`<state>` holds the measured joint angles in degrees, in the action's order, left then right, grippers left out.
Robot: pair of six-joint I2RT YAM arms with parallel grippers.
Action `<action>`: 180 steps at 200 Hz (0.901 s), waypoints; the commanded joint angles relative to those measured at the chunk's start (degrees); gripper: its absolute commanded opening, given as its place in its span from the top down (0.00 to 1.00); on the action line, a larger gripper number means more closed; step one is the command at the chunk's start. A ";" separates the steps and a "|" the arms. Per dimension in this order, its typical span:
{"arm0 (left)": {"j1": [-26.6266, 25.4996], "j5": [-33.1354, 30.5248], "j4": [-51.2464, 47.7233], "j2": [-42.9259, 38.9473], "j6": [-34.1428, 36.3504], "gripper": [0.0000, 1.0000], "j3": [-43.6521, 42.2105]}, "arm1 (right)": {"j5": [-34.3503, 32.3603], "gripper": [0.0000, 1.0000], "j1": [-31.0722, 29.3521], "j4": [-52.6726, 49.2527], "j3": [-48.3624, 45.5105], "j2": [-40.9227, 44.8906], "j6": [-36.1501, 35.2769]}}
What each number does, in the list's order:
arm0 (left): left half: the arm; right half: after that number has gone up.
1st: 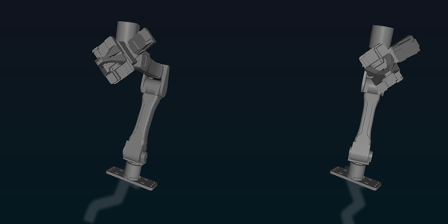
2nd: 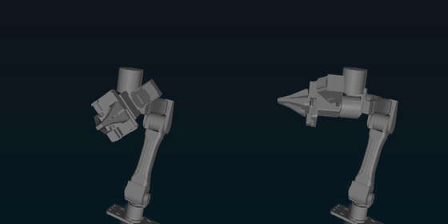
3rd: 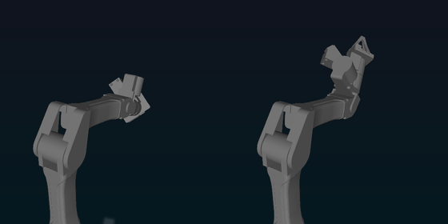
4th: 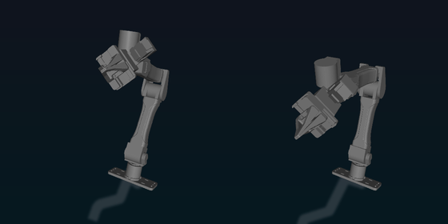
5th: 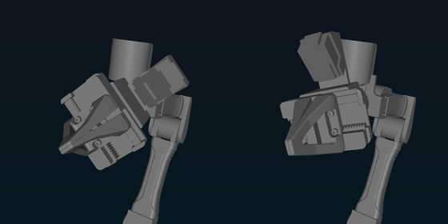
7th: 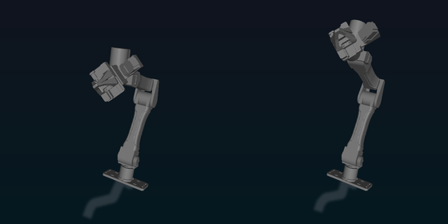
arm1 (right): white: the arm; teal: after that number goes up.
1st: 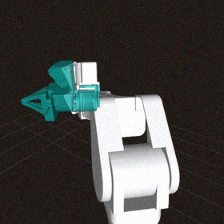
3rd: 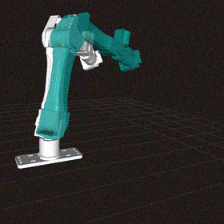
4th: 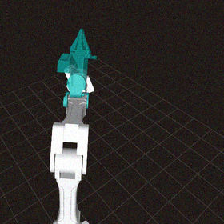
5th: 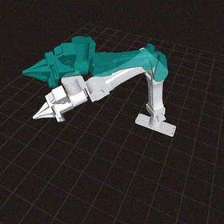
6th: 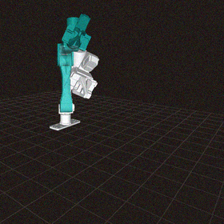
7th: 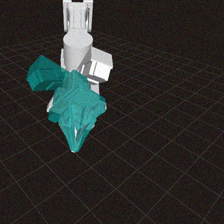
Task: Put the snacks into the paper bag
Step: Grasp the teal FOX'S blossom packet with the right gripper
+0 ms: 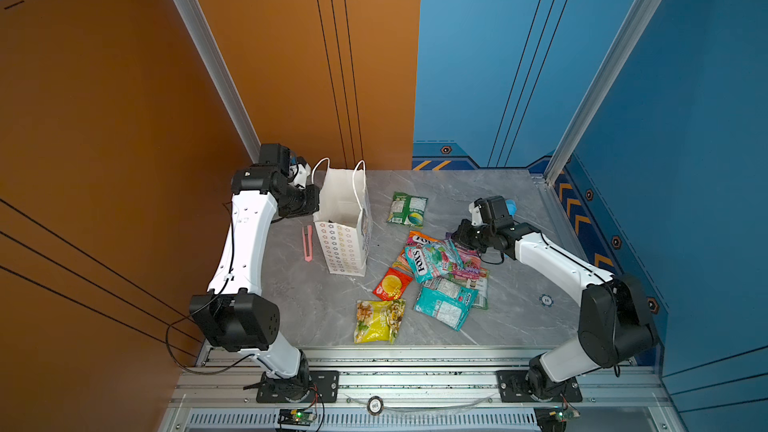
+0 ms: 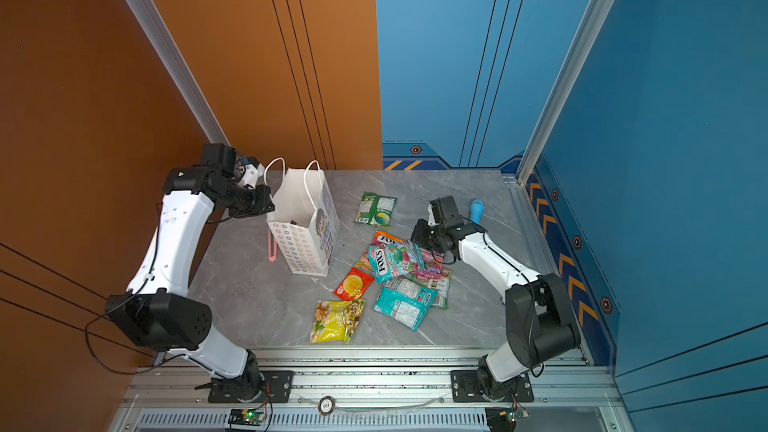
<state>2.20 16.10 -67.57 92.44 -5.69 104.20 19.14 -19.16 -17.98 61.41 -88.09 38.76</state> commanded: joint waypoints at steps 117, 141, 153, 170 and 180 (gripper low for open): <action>0.18 0.60 -1.18 0.10 -0.57 1.00 0.21 | 2.37 0.69 2.62 1.02 -8.32 -4.10 -2.24; 0.09 0.68 -1.17 0.12 -0.59 1.00 0.31 | 4.16 0.71 2.72 3.28 -9.23 -5.93 -1.15; 0.09 0.61 -1.17 0.16 -0.62 1.00 0.39 | 5.30 0.75 2.66 4.96 -9.92 -6.52 -0.16; 0.09 0.59 -1.16 0.20 -0.54 1.00 0.39 | 6.42 0.84 2.81 7.13 -10.60 -6.66 1.23; 0.09 0.68 -1.17 0.35 -0.59 1.00 0.39 | 6.49 0.91 2.77 7.43 -10.57 -6.42 1.64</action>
<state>2.20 16.10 -67.57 92.44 -5.69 104.22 23.51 -16.69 -13.87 51.94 -94.11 38.50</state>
